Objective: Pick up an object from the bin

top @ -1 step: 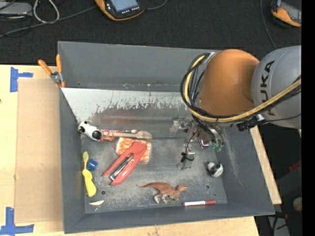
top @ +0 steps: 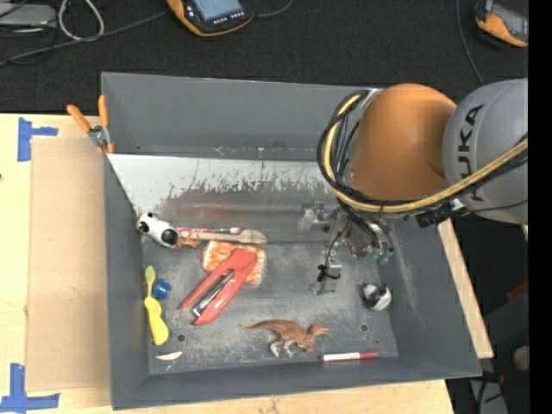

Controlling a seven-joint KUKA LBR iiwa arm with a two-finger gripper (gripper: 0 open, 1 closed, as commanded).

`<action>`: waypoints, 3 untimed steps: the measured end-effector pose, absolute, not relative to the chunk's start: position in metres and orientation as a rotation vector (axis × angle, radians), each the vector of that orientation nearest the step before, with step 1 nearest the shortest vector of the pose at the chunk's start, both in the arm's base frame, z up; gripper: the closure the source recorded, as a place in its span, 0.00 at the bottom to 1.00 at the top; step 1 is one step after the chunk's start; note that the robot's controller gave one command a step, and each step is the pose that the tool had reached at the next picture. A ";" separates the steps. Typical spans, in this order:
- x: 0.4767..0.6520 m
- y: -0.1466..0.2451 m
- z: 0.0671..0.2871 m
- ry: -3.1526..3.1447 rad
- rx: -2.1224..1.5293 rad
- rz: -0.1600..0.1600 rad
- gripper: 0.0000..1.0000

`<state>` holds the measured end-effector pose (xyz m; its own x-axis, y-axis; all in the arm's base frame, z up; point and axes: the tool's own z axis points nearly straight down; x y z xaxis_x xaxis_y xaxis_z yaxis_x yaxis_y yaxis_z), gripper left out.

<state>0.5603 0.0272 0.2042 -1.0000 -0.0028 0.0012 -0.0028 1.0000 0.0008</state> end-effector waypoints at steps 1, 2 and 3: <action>0.534 0.081 0.169 -3.139 -0.108 -0.001 0.00; 0.495 0.093 0.167 -3.138 0.135 -0.001 0.00; 0.489 0.070 0.130 -3.134 0.133 -0.001 0.00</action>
Offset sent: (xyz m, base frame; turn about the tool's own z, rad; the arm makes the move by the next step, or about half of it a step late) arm -0.0866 0.0404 -0.0293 -0.1931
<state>0.4891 0.0695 0.1296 -0.9964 -0.0847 0.0050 -0.0847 0.9964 0.0006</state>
